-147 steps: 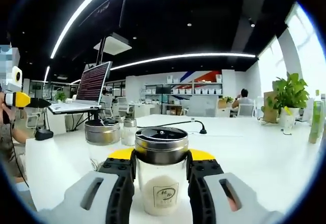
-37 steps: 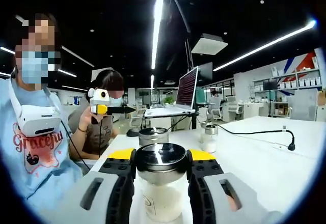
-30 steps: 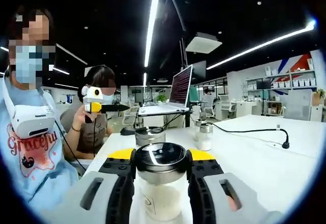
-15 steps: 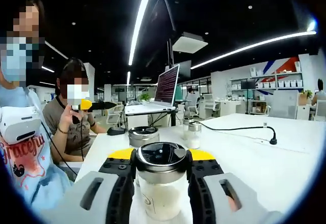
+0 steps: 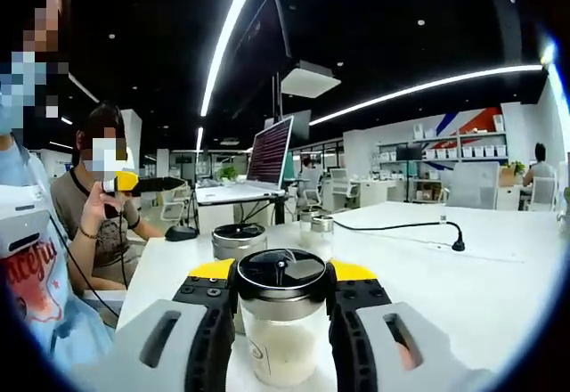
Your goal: Rotate the seasoning bottle until the label or dispensing opening points toward the visible target arrow and the bottle remains upright within the marked orientation range
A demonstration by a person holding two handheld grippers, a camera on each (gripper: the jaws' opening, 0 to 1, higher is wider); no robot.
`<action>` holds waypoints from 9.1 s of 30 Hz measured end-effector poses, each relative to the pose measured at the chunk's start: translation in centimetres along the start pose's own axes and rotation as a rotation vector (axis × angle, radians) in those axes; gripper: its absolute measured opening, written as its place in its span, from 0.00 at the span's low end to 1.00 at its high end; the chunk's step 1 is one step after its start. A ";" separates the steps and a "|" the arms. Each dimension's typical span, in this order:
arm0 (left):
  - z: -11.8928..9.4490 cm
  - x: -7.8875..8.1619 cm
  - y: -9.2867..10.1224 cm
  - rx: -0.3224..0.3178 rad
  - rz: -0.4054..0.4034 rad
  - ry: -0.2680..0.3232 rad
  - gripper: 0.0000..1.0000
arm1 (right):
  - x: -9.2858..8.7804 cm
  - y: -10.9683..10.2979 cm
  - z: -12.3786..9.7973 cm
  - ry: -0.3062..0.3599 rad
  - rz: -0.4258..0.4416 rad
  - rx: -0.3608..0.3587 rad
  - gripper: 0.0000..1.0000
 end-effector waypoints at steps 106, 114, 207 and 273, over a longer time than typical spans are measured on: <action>10.5 3.8 -3.1 0.024 0.068 0.174 0.86 | 2.1 -1.8 -16.8 0.065 -0.041 -0.508 0.83; 13.4 3.4 -5.0 -0.022 0.134 0.157 0.90 | 3.3 -1.0 -17.1 0.195 -0.032 -0.567 0.96; 26.6 -13.9 -13.2 0.230 0.099 -0.116 0.40 | 2.9 0.2 -17.3 0.094 -0.182 -0.589 0.79; 13.9 -4.0 -4.5 0.115 0.066 0.049 0.39 | 1.7 1.2 -16.3 0.022 -0.155 -0.620 0.74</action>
Point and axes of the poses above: the point that each gripper's makers call its tool centre point, and the gripper's own axes: z roughly forward along the fingers, y roughly to its right, x roughly out of its top, the point moved 6 cm from there along -z, roughly backward along the fingers, and after that the axes turned 5 degrees about y, right-handed, at the moved point
